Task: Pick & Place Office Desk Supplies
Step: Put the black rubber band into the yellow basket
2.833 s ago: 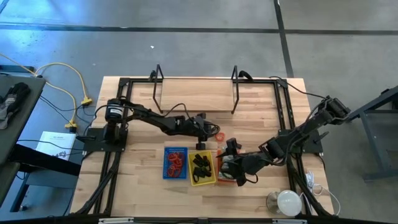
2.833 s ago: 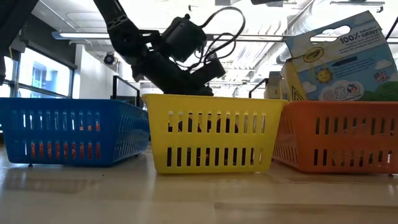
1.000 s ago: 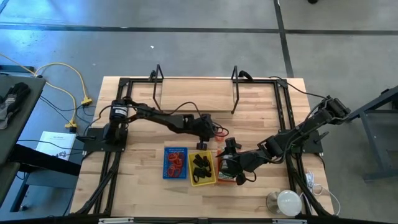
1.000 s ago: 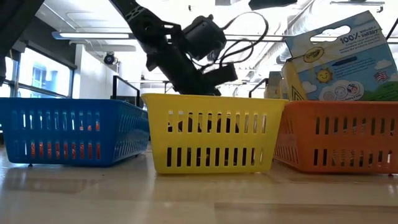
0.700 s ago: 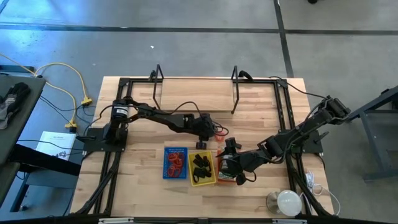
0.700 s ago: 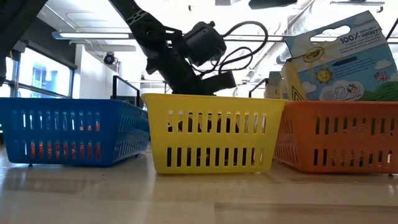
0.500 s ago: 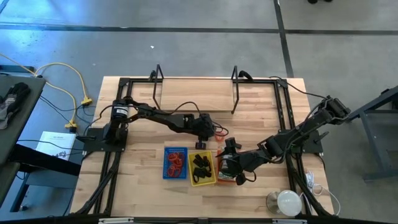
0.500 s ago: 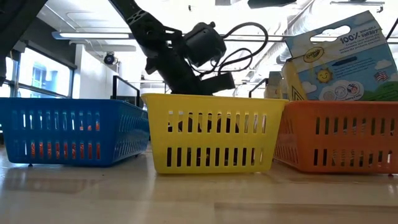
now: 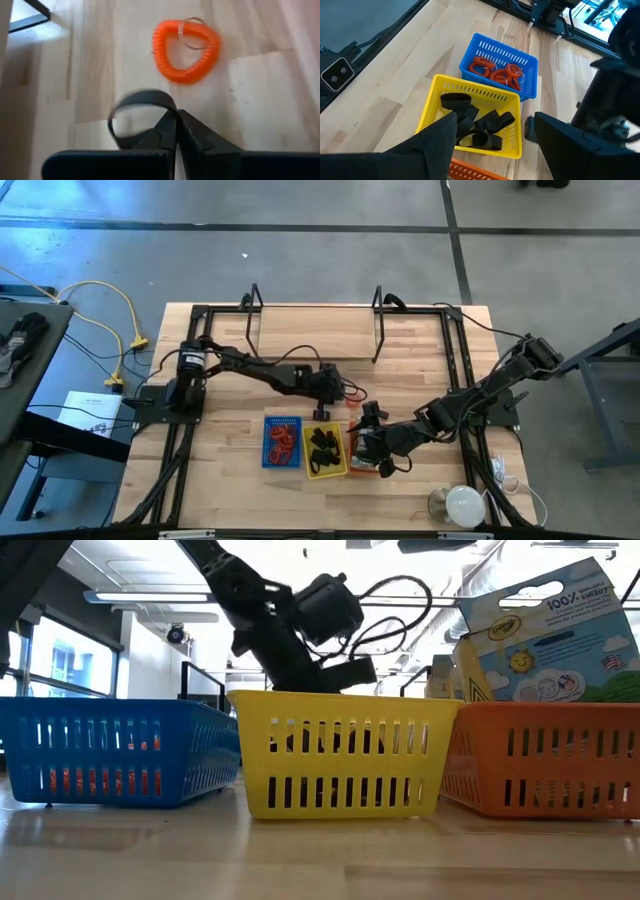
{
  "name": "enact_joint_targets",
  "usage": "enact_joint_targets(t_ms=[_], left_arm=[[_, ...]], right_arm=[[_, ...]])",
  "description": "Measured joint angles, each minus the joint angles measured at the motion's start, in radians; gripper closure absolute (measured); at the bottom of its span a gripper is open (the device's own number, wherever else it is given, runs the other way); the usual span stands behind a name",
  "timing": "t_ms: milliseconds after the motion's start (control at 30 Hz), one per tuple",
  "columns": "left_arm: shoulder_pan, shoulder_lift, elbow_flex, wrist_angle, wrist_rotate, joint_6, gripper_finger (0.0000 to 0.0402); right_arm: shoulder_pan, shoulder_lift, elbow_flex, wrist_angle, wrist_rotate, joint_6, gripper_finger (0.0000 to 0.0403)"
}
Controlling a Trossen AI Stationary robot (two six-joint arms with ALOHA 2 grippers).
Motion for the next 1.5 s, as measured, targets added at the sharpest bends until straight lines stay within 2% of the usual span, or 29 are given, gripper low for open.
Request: enact_joint_targets(t_ms=[167,400,467,567,600,633,667,800,967,1100,1500], left_arm=[[-0.031,-0.077,0.0,-0.057,0.0,0.0,0.04],[-0.11,-0.267,0.0,-0.296,0.027,-0.051,0.04],[-0.139,-0.315,0.0,-0.32,0.098,-0.076,0.04],[-0.178,-0.351,0.0,-0.324,0.368,-0.095,0.04],[-0.193,-0.35,0.0,-0.312,0.442,-0.093,0.04],[-0.209,-0.345,0.0,-0.31,0.472,-0.098,0.04],[-0.227,-0.333,0.0,-0.303,0.466,-0.112,0.04],[-0.282,-0.269,-0.002,-0.309,0.321,-0.157,0.0401],[-0.312,-0.209,-0.002,-0.303,0.251,-0.24,0.0401],[-0.326,-0.21,-0.002,-0.301,0.21,-0.309,0.0396],[-0.359,-0.209,-0.002,-0.316,0.132,-0.346,0.0311]], right_arm=[[0.0,0.0,0.0,-0.008,0.0,0.008,0.0149],[0.001,0.0,0.0,-0.007,0.0,0.002,0.0149],[0.001,0.0,0.0,-0.008,-0.001,0.003,0.0149],[0.001,0.0,-0.001,-0.006,-0.002,0.003,0.0149],[0.001,0.0,-0.001,-0.006,-0.002,0.003,0.0149],[0.001,0.0,-0.001,-0.004,-0.003,0.003,0.0149],[0.002,0.0,-0.001,-0.004,-0.003,0.003,0.0149],[0.003,0.0,-0.001,0.003,-0.003,0.011,0.0149],[0.003,0.0,-0.001,0.002,0.0,0.011,0.0149],[0.003,0.0,-0.001,0.01,-0.001,0.011,0.0149],[0.003,0.0,-0.001,0.02,0.003,0.09,0.0149]])
